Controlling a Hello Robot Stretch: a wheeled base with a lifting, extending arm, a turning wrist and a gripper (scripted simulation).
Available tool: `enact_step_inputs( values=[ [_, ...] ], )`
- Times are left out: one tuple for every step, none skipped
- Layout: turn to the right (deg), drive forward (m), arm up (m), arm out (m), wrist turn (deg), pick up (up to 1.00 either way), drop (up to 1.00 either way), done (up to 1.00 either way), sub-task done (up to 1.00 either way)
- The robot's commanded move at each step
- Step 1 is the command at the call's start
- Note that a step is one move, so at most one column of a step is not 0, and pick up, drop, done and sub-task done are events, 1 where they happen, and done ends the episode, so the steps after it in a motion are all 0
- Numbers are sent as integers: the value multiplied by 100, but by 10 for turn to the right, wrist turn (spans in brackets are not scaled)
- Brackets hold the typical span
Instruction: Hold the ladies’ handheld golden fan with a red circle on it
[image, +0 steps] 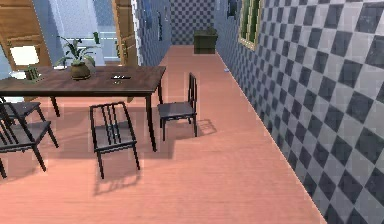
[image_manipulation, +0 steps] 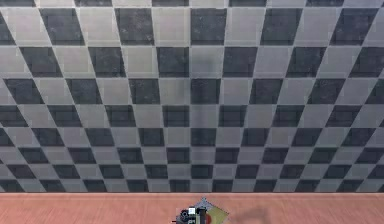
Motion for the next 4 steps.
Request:
enact_step_inputs(
  values=[
    [0, 0, 0, 0, 450, 0, 0, 0, 0],
    [0, 0, 0, 0, 450, 0, 0, 0, 0],
    [0, 0, 0, 0, 450, 0, 0, 0, 0],
    [0, 0, 0, 0, 450, 0, 0, 0, 0]
  ],
)
